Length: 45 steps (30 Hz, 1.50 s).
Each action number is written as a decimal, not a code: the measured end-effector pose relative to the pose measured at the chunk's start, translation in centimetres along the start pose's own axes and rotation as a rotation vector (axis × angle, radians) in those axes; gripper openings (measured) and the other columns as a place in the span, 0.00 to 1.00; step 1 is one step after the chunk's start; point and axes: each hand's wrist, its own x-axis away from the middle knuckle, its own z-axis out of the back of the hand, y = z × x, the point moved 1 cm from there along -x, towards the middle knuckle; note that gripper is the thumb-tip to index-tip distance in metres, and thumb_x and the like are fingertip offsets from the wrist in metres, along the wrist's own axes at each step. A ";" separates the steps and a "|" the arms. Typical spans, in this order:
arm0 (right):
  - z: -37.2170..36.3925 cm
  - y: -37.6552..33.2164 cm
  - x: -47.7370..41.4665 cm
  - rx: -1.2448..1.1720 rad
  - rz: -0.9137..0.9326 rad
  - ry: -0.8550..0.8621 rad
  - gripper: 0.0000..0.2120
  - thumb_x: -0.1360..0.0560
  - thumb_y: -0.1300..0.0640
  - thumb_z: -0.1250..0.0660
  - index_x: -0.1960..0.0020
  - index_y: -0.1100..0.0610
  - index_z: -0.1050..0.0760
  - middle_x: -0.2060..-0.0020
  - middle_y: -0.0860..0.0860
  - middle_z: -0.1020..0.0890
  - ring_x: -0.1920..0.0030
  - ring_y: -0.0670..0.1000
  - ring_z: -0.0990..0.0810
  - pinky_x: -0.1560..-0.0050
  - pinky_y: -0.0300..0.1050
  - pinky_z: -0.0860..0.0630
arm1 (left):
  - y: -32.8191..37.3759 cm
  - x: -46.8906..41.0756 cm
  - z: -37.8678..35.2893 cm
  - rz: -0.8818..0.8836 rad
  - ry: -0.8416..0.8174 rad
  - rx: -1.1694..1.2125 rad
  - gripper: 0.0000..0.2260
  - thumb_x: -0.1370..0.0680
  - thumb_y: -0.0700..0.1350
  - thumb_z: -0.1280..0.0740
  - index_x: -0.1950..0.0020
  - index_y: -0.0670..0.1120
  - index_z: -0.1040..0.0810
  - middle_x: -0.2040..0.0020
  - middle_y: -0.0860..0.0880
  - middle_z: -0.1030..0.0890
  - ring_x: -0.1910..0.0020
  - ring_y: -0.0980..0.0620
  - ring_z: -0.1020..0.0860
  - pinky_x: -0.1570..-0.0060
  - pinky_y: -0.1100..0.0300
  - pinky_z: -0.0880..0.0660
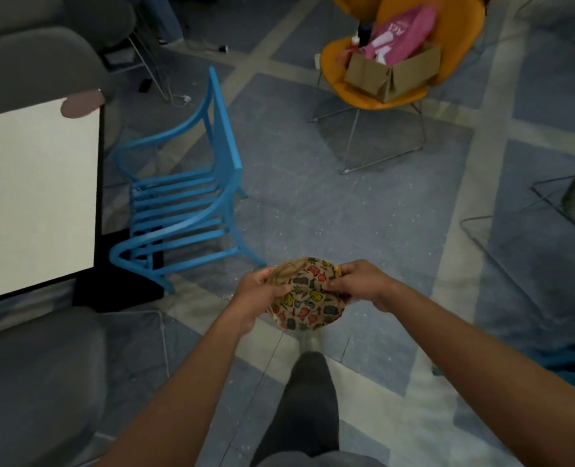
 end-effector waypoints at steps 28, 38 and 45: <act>21.1 -37.0 -40.0 0.214 0.100 -0.070 0.13 0.22 0.44 0.29 0.52 0.54 0.16 0.54 0.52 0.13 0.55 0.54 0.13 0.66 0.44 0.17 | 35.2 -38.3 2.9 -0.031 0.340 0.096 0.09 0.24 0.44 0.23 0.46 0.55 0.14 0.53 0.53 0.11 0.52 0.54 0.14 0.52 0.55 0.14; 22.7 -54.6 -53.7 0.441 0.230 -0.249 0.08 0.22 0.52 0.28 0.53 0.56 0.14 0.55 0.54 0.13 0.57 0.54 0.13 0.69 0.46 0.17 | 45.4 -47.7 7.8 -0.004 0.563 0.315 0.10 0.23 0.45 0.23 0.43 0.49 0.13 0.48 0.48 0.11 0.48 0.49 0.14 0.49 0.53 0.15; 18.2 -67.2 -61.2 0.517 0.308 -0.344 0.10 0.23 0.51 0.26 0.53 0.58 0.14 0.58 0.53 0.12 0.60 0.52 0.13 0.70 0.44 0.19 | 51.6 -51.6 15.0 -0.022 0.709 0.449 0.04 0.23 0.48 0.23 0.49 0.56 0.13 0.47 0.52 0.11 0.46 0.51 0.16 0.51 0.52 0.22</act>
